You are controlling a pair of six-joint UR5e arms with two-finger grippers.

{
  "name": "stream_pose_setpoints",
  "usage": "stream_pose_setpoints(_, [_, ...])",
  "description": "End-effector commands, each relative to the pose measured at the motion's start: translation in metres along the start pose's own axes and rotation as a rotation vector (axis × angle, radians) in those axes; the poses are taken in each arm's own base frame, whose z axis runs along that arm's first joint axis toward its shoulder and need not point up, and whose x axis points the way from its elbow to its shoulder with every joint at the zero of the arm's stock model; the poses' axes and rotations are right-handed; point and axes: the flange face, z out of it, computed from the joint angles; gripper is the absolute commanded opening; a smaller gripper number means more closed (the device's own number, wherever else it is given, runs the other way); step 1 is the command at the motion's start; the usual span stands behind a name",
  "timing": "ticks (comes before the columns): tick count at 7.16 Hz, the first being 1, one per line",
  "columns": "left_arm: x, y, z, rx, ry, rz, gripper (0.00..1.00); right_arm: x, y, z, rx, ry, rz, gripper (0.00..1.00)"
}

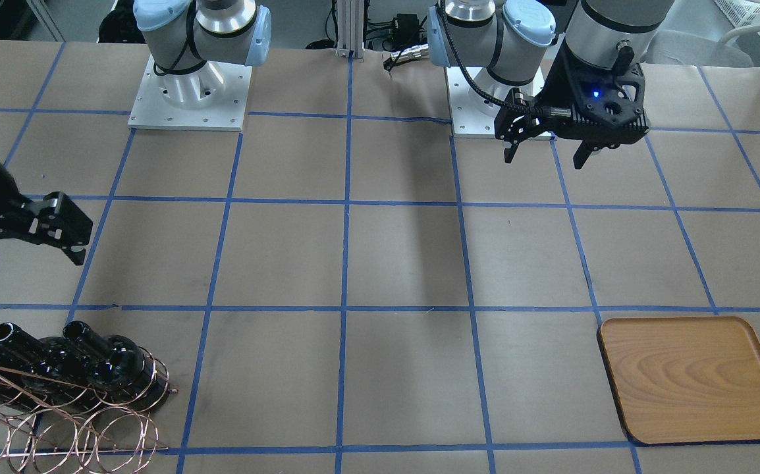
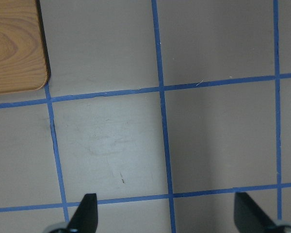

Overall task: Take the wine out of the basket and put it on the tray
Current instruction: 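Grasp a dark wine bottle in the rack with the right gripper and lift it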

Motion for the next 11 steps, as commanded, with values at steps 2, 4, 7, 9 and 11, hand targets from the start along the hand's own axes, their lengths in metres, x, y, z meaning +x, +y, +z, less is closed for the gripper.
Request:
stream_pose_setpoints(2, [0.000, -0.001, 0.001, 0.001, 0.003, 0.000, 1.00, 0.052, -0.026, 0.053, -0.019, -0.002, -0.040, 0.91])
stream_pose_setpoints(4, [0.000, -0.002, 0.002, 0.001, 0.003, 0.000, 1.00, 0.056, -0.037, 0.075, -0.007, -0.004, -0.031, 0.87])
stream_pose_setpoints(7, [0.000, -0.002, 0.002, 0.001, 0.003, -0.001, 1.00, 0.057, -0.045, 0.094, -0.015, -0.009, 0.010, 0.84])
stream_pose_setpoints(9, [0.000, -0.002, 0.002, 0.001, 0.003, -0.001, 1.00, 0.057, -0.045, 0.097, -0.019, -0.012, 0.027, 0.70])
stream_pose_setpoints(11, [0.000, -0.002, 0.002, 0.001, 0.002, 0.000, 1.00, 0.056, -0.045, 0.096, -0.018, -0.014, 0.026, 0.22])
